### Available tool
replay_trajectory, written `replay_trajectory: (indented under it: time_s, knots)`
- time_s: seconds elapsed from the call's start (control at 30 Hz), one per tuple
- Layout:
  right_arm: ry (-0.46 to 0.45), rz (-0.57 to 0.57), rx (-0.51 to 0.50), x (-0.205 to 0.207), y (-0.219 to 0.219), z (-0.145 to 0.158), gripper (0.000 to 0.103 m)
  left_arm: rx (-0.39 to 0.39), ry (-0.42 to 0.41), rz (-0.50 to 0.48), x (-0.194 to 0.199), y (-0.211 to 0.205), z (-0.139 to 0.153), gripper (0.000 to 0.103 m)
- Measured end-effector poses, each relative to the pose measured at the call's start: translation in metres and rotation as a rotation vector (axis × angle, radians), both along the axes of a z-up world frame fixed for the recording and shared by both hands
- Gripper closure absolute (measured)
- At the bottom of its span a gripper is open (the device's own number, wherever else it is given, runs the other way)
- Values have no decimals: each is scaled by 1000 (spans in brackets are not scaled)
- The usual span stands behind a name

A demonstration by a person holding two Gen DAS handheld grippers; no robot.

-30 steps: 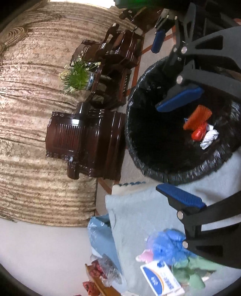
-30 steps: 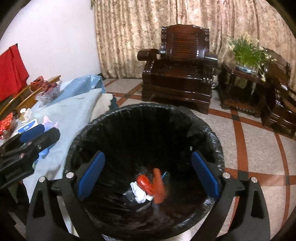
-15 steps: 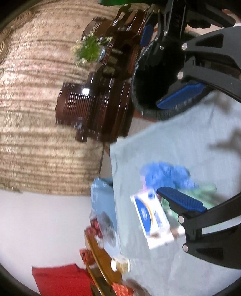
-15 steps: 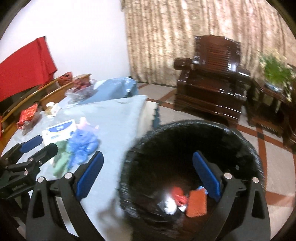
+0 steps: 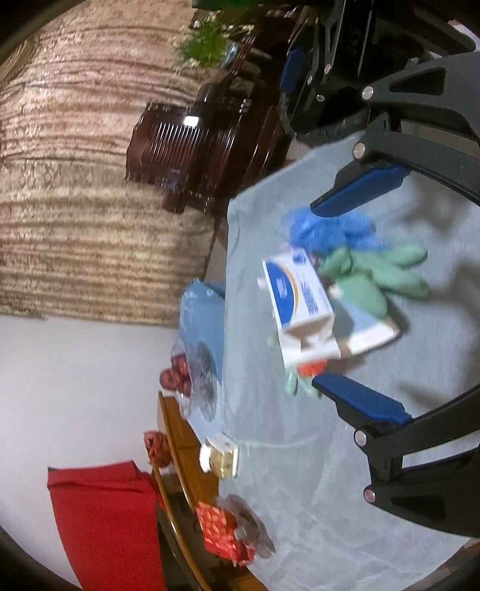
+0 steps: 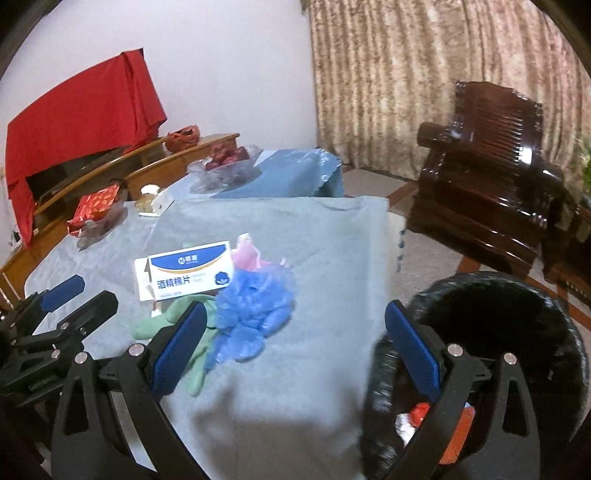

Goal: Collect trash
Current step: 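Move both tools back over the remaining trash on the table, then grasp the blue plastic gloves with the right gripper and lift them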

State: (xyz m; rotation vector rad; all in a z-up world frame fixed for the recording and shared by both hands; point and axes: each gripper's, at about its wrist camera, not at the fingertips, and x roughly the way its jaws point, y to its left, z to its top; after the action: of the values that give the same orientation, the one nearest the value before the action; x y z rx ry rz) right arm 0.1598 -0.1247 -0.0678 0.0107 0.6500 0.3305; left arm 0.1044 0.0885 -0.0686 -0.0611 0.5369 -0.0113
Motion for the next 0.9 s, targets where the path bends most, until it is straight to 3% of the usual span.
replay_trajectory:
  time_s: [0.37,0.53,0.73,0.9]
  knots:
    - [80,21,-36,46,41,-45,9,-2,21,63,25,27,-15,19]
    - [119,23,-52,63,54,-64,15,-4,31,66,37,31,-20,21]
    - [163,43,-51,79,63,-79,27,-16,51,63,45,37,-27,25]
    - [210,98,-49,85,70,-91,51,-28,66,49,52,35,-32,28]
